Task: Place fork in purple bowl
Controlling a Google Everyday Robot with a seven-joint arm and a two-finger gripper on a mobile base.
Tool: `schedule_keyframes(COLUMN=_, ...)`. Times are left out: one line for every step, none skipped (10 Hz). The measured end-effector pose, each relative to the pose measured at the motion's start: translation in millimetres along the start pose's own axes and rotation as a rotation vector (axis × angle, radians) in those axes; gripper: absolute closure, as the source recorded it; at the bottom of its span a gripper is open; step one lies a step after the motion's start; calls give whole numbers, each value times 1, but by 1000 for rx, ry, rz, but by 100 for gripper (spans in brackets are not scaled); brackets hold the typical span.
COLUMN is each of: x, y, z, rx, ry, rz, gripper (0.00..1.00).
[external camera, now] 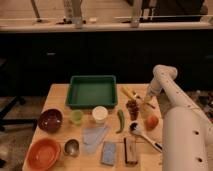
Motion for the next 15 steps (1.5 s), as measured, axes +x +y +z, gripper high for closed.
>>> schedule_keyframes(x=-1, y=0, z=-1, rx=5, ry=-8, rz=-3, gripper=100)
schedule_keyframes(x=-6, y=0, z=-6, rx=18, ry=-24, rz=-12, gripper=100)
schedule_keyframes(x=-8, y=0, z=-23, rx=46, ry=-54, rz=-20, gripper=100)
schedule_keyframes(x=-8, y=0, z=-35, rx=65, ry=-72, rz=-24, gripper=100)
schedule_keyframes(x=-8, y=0, z=-48, rx=87, ry=-88, rz=-29, gripper=100)
schedule_keyframes(x=-10, y=0, z=-57, rx=105, ry=-103, rz=-33, gripper=100)
schedule_keyframes(x=-12, y=1, z=-62, rx=117, ry=-115, rz=-38, gripper=100)
schedule_keyframes(x=-15, y=2, z=-68, rx=130, ry=-128, rz=-44, gripper=100)
schedule_keyframes(x=-17, y=4, z=-75, rx=139, ry=-137, rz=-52, gripper=100)
schedule_keyframes(x=-18, y=7, z=-81, rx=147, ry=-143, rz=-64, gripper=100)
schedule_keyframes(x=-21, y=10, z=-83, rx=148, ry=-143, rz=-76, gripper=100)
schedule_keyframes(x=-28, y=14, z=-86, rx=148, ry=-141, rz=-98, gripper=100)
schedule_keyframes(x=-36, y=20, z=-88, rx=144, ry=-134, rz=-124, gripper=100)
schedule_keyframes(x=-41, y=25, z=-90, rx=138, ry=-128, rz=-143, gripper=100)
schedule_keyframes(x=-46, y=31, z=-91, rx=130, ry=-119, rz=-165, gripper=100)
